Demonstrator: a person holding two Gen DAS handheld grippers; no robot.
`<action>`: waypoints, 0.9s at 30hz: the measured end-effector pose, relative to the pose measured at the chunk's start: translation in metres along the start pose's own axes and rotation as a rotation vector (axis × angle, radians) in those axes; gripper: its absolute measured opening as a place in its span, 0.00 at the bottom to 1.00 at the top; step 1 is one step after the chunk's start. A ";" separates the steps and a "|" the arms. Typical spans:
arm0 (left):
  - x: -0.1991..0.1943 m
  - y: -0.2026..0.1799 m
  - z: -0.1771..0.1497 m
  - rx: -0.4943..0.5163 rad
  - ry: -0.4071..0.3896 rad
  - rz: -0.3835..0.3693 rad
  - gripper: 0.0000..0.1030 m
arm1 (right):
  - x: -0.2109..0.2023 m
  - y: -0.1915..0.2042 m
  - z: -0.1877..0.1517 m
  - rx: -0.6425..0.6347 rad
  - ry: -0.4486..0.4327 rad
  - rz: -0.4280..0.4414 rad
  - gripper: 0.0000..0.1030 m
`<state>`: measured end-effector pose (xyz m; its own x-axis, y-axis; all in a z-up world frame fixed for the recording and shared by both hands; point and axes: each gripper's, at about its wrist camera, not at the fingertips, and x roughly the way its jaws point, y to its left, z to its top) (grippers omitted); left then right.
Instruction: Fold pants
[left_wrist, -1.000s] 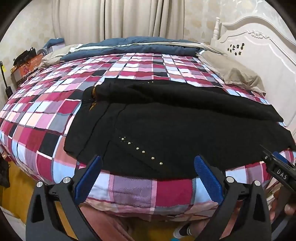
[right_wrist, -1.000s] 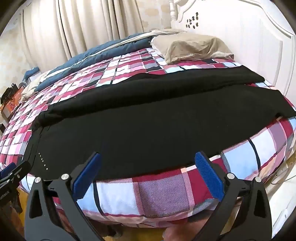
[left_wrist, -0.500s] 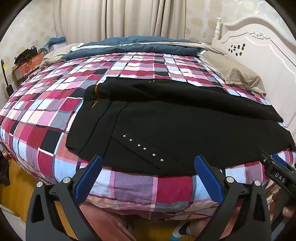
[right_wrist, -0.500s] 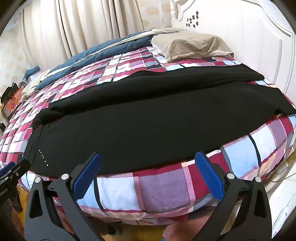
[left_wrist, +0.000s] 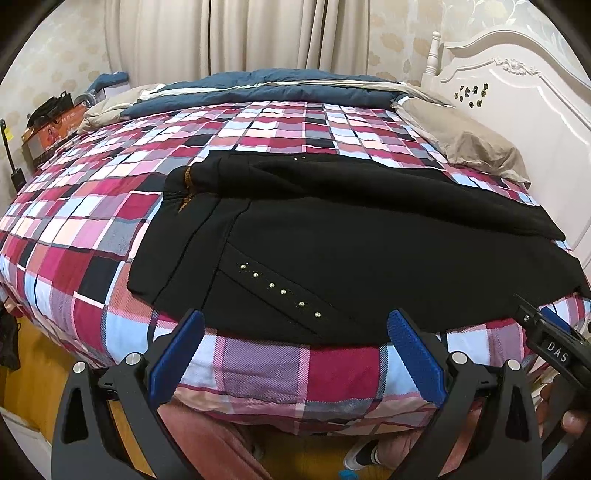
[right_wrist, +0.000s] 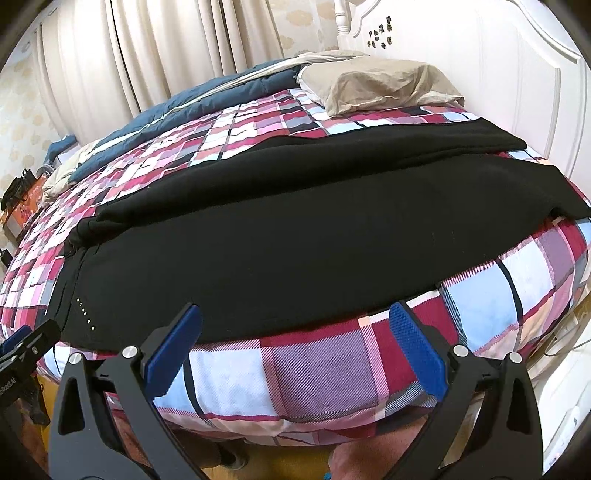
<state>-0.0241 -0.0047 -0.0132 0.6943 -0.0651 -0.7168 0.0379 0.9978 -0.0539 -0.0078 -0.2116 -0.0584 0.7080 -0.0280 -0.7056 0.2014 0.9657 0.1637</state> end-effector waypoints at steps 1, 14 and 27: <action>0.000 0.000 0.000 0.001 -0.002 0.001 0.96 | 0.000 0.000 -0.001 0.002 0.001 0.001 0.98; -0.001 -0.001 0.000 0.001 -0.001 0.001 0.96 | 0.002 -0.001 -0.001 0.002 0.011 0.000 0.98; -0.001 0.000 0.001 0.001 -0.001 0.001 0.96 | 0.002 0.001 -0.002 0.000 0.019 0.000 0.98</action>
<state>-0.0240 -0.0051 -0.0120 0.6950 -0.0645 -0.7161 0.0379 0.9979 -0.0531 -0.0069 -0.2098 -0.0610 0.6949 -0.0233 -0.7188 0.2017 0.9657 0.1638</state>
